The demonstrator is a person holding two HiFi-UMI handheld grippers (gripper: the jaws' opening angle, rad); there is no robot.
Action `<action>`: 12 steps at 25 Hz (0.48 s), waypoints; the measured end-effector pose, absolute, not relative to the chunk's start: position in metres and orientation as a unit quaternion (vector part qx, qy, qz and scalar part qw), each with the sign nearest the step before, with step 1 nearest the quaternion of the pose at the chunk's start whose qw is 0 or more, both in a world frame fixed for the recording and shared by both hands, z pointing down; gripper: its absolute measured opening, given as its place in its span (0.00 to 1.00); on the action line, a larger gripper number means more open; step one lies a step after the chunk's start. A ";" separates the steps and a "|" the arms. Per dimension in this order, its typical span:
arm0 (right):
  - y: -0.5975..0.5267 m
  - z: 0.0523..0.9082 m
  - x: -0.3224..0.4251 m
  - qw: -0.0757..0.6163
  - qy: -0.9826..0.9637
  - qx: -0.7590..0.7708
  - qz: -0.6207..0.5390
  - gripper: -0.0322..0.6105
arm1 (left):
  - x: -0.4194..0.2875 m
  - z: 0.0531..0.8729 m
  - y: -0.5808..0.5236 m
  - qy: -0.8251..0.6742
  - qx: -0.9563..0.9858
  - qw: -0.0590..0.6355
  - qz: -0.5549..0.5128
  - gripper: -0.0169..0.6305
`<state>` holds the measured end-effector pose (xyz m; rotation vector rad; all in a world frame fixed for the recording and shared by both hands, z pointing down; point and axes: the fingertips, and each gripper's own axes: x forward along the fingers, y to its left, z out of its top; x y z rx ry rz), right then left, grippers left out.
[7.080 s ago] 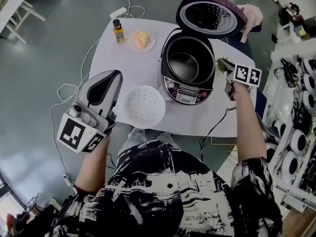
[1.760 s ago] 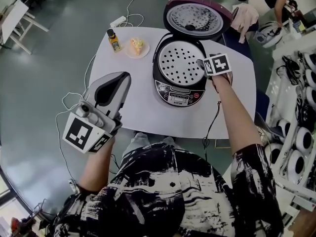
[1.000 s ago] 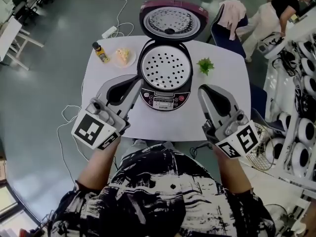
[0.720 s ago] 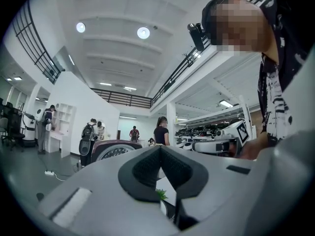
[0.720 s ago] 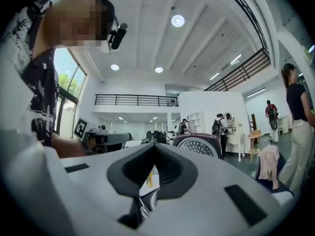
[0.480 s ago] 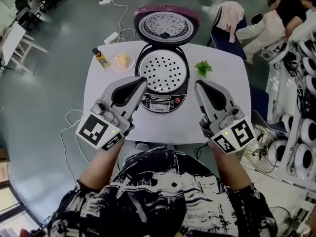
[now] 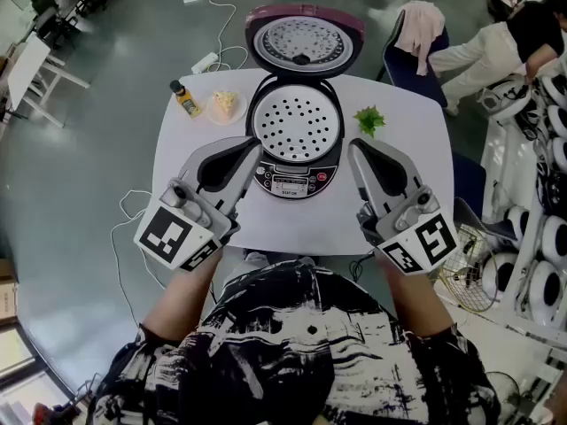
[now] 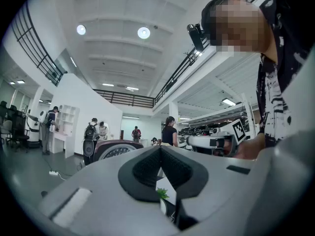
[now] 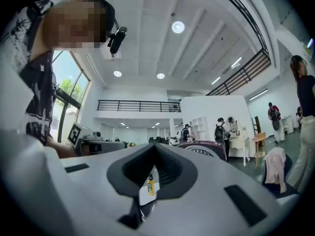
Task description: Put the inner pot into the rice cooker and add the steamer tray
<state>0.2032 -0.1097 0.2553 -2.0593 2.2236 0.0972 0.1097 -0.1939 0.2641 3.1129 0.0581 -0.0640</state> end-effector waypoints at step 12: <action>-0.113 0.274 0.205 0.033 0.719 -0.695 0.010 0.05 | 0.103 0.267 -0.198 0.017 1.000 0.015 -0.020 0.03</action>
